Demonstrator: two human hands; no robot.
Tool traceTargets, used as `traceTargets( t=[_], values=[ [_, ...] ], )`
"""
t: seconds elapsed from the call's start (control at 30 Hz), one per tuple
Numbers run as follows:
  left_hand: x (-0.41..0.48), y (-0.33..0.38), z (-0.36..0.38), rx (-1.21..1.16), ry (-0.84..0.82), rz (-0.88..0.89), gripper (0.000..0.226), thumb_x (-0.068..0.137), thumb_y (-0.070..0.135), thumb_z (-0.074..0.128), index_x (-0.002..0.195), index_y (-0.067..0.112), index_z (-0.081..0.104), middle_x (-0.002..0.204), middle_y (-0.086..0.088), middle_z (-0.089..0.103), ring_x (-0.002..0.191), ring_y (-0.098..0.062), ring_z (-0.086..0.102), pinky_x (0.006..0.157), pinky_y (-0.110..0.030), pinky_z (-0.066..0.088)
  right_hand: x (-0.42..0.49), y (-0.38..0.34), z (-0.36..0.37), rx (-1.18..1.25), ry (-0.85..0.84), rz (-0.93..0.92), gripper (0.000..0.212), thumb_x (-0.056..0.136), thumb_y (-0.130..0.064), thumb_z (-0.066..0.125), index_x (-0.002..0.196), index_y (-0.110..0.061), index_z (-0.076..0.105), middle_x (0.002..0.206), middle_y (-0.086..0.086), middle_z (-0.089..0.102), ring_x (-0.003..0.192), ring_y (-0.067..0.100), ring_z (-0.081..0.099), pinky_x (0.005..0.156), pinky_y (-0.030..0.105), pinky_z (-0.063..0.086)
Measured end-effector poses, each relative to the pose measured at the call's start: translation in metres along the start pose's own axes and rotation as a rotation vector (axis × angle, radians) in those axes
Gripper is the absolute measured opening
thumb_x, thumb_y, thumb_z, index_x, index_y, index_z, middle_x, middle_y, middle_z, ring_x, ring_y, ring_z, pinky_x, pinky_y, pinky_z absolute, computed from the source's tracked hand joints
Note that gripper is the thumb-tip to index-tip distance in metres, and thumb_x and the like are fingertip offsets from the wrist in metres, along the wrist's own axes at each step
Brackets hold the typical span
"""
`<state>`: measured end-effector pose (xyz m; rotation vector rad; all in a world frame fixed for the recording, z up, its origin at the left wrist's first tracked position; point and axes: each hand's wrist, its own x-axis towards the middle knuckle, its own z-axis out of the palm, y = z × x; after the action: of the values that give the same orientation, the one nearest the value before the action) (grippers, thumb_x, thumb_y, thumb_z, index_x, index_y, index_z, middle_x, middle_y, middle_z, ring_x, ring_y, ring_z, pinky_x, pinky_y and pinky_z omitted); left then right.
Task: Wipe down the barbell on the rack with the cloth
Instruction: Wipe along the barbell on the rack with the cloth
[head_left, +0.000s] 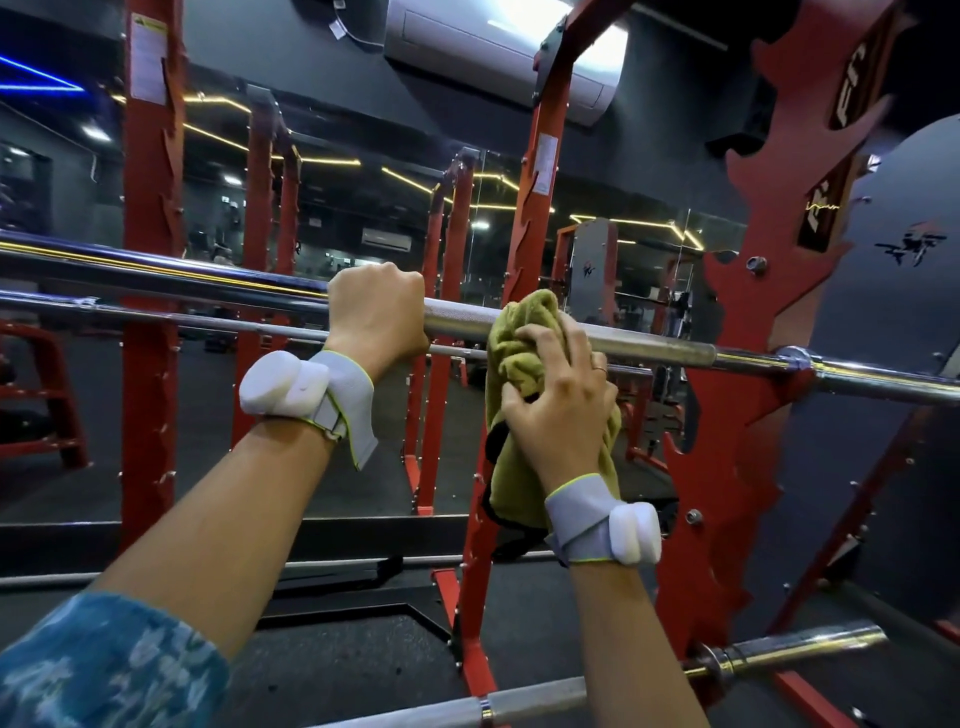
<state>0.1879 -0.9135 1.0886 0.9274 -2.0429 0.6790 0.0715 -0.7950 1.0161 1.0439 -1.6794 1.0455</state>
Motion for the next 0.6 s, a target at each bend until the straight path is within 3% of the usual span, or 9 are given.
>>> traceTargets(
  t=[0.23, 0.47, 0.6],
  values=[
    [-0.001, -0.001, 0.006, -0.016, 0.019, 0.008, 0.027, 0.073, 0.029, 0.065, 0.096, 0.014, 0.068, 0.088, -0.010, 0.066, 0.084, -0.032, 0.062, 0.063, -0.030, 0.036, 0.011, 0.018, -0.012, -0.030, 0.009, 0.252, 0.043, 0.074, -0.023, 0.062, 0.116, -0.025, 0.058, 0.140, -0.003, 0.043, 0.111, 0.035, 0.047, 0.088, 0.047, 0.036],
    [-0.005, 0.000, 0.005, -0.097, 0.052, 0.092, 0.039, 0.072, 0.044, 0.065, 0.096, 0.013, 0.063, 0.088, -0.010, 0.064, 0.084, -0.030, 0.060, 0.068, -0.032, 0.039, 0.005, 0.003, -0.005, -0.039, -0.024, -0.027, 0.051, 0.064, -0.032, 0.054, 0.113, -0.022, 0.064, 0.137, 0.004, 0.050, 0.105, 0.039, 0.051, 0.079, 0.047, 0.040],
    [-0.008, 0.011, 0.005, -0.116, 0.085, 0.178, 0.035, 0.076, 0.037, 0.062, 0.098, 0.010, 0.056, 0.092, -0.010, 0.063, 0.086, -0.031, 0.059, 0.071, -0.033, 0.040, -0.001, 0.019, -0.008, -0.012, -0.028, 0.069, 0.046, 0.067, -0.032, 0.055, 0.111, -0.024, 0.064, 0.134, 0.002, 0.051, 0.103, 0.037, 0.051, 0.081, 0.047, 0.040]
  ],
)
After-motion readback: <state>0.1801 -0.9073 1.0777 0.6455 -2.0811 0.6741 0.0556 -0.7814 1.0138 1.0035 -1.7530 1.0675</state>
